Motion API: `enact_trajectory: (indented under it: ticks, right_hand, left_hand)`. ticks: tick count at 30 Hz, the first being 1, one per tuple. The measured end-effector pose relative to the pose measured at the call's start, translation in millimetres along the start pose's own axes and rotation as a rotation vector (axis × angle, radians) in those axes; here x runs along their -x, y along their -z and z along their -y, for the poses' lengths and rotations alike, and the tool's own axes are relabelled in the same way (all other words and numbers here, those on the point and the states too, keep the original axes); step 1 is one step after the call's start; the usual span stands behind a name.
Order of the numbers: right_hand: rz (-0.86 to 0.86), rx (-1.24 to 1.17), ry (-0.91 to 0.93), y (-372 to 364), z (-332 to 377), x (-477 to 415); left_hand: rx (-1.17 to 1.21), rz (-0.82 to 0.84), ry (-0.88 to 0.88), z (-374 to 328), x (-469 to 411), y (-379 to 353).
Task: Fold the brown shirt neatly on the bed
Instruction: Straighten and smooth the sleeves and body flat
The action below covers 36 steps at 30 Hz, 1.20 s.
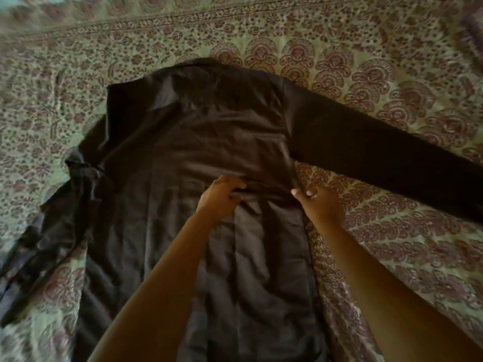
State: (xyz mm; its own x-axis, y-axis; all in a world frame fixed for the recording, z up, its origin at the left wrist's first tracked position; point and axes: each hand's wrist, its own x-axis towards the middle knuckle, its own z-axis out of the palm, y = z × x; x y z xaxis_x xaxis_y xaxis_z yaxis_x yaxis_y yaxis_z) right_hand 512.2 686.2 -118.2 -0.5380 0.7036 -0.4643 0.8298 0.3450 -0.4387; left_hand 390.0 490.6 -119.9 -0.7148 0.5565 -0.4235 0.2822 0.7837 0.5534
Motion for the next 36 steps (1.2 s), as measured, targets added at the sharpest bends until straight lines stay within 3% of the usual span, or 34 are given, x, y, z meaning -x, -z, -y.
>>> enact_trajectory:
  ticks: [4, 8, 13, 22, 30, 36]
  right_hand:
    - [-0.149, -0.091, 0.091, -1, 6, 33]
    - [-0.035, -0.234, 0.244, -8, 18, 84]
    - [0.01, -0.241, 0.501, -5, 40, 161]
    - [0.118, -0.181, 0.691, -8, 87, 294]
    - [0.25, -0.169, 0.788, -56, 166, 360]
    - [0.291, -0.088, 0.726, -144, 235, 376]
  left_hand:
    - [0.065, -0.174, 0.079, 9, 34, 20]
    - [0.089, -0.255, 0.118, 19, 91, 37]
    - [0.133, -0.339, 0.219, 16, 172, 60]
    - [0.193, -0.493, 0.385, 38, 338, 120]
    - [0.277, -0.617, 0.525, 104, 422, 187]
    - [0.353, -0.569, 0.644, 206, 423, 219]
